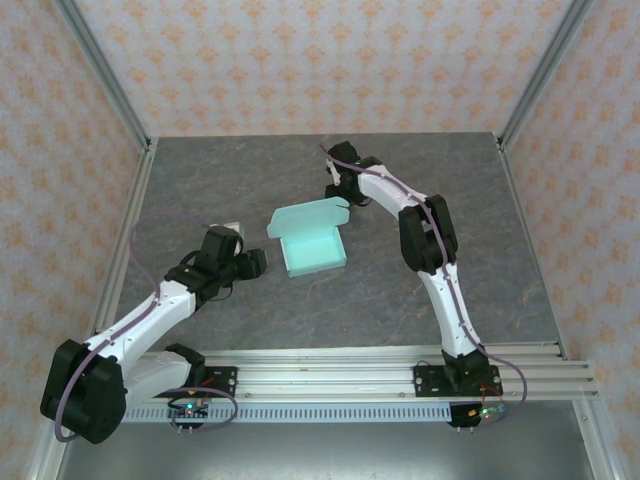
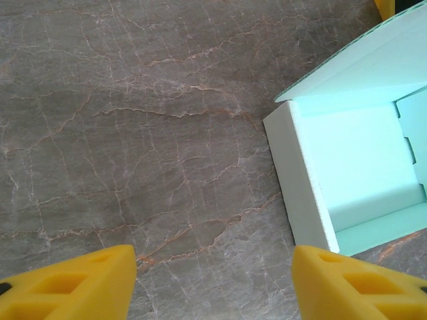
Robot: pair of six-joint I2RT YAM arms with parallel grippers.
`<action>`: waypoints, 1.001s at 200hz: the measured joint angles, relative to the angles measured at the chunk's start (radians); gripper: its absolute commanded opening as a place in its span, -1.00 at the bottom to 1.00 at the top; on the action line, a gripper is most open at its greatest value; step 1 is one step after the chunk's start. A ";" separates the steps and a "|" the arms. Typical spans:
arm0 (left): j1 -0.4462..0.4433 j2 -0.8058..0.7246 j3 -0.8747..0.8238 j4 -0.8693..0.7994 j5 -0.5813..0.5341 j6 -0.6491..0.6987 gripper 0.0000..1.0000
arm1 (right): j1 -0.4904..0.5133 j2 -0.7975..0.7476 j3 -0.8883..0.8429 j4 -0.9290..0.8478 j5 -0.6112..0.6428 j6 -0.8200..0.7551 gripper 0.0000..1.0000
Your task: Fold the paper box
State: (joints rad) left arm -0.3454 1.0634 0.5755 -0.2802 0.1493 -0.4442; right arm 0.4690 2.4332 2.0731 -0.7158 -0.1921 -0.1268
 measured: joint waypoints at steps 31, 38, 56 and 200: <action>0.000 0.000 0.000 0.000 0.000 0.000 0.27 | 0.000 0.003 0.007 -0.021 0.029 -0.014 -0.33; 0.000 0.000 0.000 0.000 0.000 0.000 0.27 | 0.000 0.003 0.008 -0.023 0.033 -0.016 -0.35; 0.000 0.000 0.002 0.000 0.001 0.000 0.28 | 0.002 0.003 0.009 -0.024 0.045 -0.015 -0.42; 0.002 -0.131 -0.034 0.090 0.097 -0.030 0.88 | 0.067 -0.962 -0.917 0.193 0.112 0.222 -0.48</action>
State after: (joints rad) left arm -0.3435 0.9325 0.5411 -0.1905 0.2462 -0.4744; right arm 0.5358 1.4708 1.1557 -0.5232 -0.0803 0.0952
